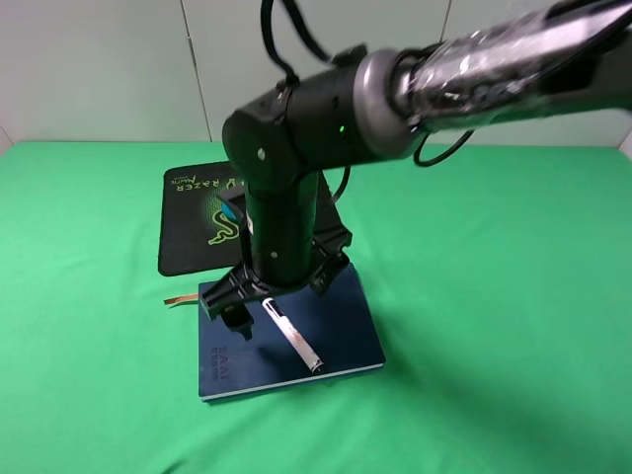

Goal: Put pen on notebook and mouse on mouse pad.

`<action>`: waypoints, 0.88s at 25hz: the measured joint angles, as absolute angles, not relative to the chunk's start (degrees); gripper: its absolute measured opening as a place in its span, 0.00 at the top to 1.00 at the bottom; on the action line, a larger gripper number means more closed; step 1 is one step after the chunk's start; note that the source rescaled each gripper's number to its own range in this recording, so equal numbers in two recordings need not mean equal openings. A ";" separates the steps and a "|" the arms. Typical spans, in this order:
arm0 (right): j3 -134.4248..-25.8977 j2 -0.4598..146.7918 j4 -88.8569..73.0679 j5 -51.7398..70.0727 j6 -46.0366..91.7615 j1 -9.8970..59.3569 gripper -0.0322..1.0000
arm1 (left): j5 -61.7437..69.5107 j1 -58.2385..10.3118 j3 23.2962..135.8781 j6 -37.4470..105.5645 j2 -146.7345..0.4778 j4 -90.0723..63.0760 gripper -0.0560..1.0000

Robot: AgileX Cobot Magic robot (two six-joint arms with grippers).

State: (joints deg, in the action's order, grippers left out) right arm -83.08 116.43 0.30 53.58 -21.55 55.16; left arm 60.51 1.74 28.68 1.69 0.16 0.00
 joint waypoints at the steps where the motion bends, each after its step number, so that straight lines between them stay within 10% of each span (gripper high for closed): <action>1: -83.08 115.13 0.30 54.06 -21.55 55.16 0.00 | 60.51 1.74 28.68 1.69 0.16 0.00 0.00; 22: -80.46 87.10 -0.57 69.53 -9.14 55.16 0.00 | 60.44 1.74 28.68 1.69 0.16 0.00 0.00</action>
